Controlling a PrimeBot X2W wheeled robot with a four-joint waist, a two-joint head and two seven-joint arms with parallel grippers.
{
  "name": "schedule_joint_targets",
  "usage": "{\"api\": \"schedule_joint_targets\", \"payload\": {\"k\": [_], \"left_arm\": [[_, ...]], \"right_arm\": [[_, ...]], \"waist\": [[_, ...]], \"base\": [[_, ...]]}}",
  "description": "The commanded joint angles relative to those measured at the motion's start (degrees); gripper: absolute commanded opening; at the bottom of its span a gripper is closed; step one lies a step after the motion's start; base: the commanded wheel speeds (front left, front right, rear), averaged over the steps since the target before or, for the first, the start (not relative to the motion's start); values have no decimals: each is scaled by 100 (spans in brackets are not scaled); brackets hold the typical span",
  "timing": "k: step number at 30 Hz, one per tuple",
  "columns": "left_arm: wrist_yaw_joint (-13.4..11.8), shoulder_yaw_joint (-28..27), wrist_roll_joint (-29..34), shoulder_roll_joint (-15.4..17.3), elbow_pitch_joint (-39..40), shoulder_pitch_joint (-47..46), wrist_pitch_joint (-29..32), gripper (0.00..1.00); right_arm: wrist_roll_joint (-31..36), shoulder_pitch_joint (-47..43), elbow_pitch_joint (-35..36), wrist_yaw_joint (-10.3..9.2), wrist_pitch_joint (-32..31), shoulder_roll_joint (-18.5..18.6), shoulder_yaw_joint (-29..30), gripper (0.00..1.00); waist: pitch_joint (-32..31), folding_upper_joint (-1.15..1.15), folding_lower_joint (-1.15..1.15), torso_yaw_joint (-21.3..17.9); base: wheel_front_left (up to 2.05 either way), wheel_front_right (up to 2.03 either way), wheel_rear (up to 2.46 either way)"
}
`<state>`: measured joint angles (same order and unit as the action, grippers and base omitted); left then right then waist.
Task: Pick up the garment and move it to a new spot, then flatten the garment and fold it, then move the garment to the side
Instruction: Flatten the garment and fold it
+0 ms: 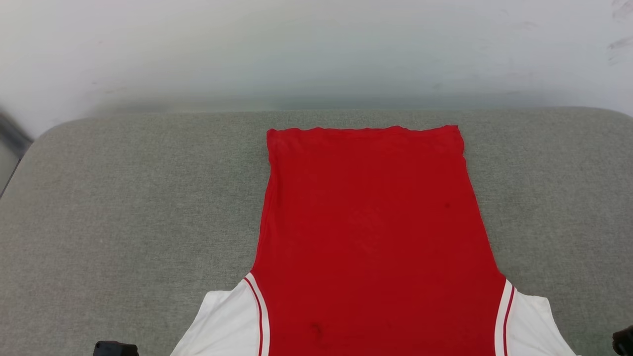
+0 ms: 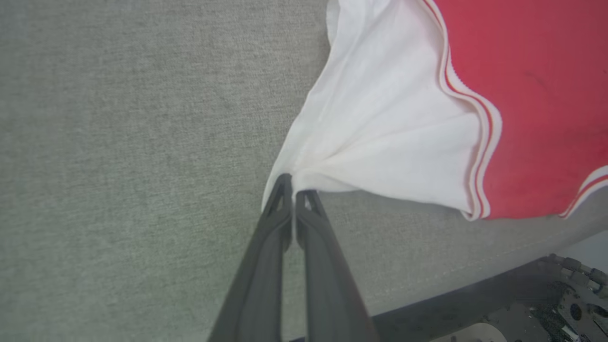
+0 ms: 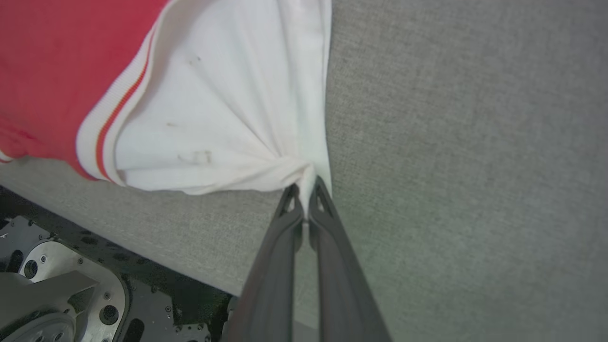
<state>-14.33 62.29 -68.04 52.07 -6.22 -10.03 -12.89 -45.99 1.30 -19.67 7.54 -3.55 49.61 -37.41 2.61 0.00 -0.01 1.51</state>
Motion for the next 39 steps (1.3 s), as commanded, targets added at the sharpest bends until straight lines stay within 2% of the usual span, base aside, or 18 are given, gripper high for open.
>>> {"api": "schedule_joint_targets", "payload": {"k": [1,2,3,4,8,14,19,21,22,26,30,31,33,39], "left_arm": [[-69,-24,-1,33,35,57,-39,0],[-89,-27,20,20,58,50,-43,0],[-99,-29,46,-3,83,19,-52,0],[-105,-35,66,-23,99,-19,-56,0],[-140,-60,201,-118,197,-165,-84,0],[-238,-99,491,-191,368,-422,-125,0],[-326,-197,777,-269,586,-746,-150,0],[-355,-260,887,-330,664,-879,-166,0],[-355,-260,887,-330,664,-879,-166,0],[-374,-289,1142,-469,758,-1123,-195,0],[-383,-313,1350,-621,825,-1322,-198,0],[-396,-323,1453,-693,848,-1418,-201,0],[-410,-342,1540,-762,885,-1495,-207,0],[-452,-413,1775,-949,1009,-1701,-222,0]], "right_arm": [[55,-241,116,-10,-196,-40,277,0],[89,-291,182,-10,-278,-80,455,2],[129,-335,258,-10,-380,-116,623,43],[210,-344,340,-10,-445,-135,808,100],[562,-154,866,-7,-709,-163,1572,100],[1061,581,1791,-7,-1086,-54,2789,100],[1084,1739,2296,-7,-1709,-13,3262,100],[1047,2333,2294,-6,-2107,52,3239,100],[1047,2333,2294,-6,-2107,52,3239,100],[882,3528,1931,-7,-3274,126,2815,100],[685,4526,1404,-7,-4553,0,2391,100],[647,4985,1174,-7,-5106,-91,2308,100],[697,5344,894,-7,-5596,-218,2287,100],[1041,5922,347,-6,-6469,-424,2364,100]], "waist": [[36,0,1,28],[55,0,1,41],[75,0,1,54],[94,0,1,65],[210,0,1,108],[516,0,1,272],[1037,0,1,540],[1278,0,1,654],[1278,0,1,654],[1700,0,1,913],[2053,0,1,1164],[2225,0,1,1275],[2400,0,1,1370],[2838,0,1,1627]], "base": [[0,0,0],[0,0,0],[0,0,0],[0,0,0],[0,0,0],[0,0,0],[0,0,0],[0,0,0],[0,0,0],[0,0,0],[0,0,0],[0,0,0],[0,0,0],[0,0,0]]}}
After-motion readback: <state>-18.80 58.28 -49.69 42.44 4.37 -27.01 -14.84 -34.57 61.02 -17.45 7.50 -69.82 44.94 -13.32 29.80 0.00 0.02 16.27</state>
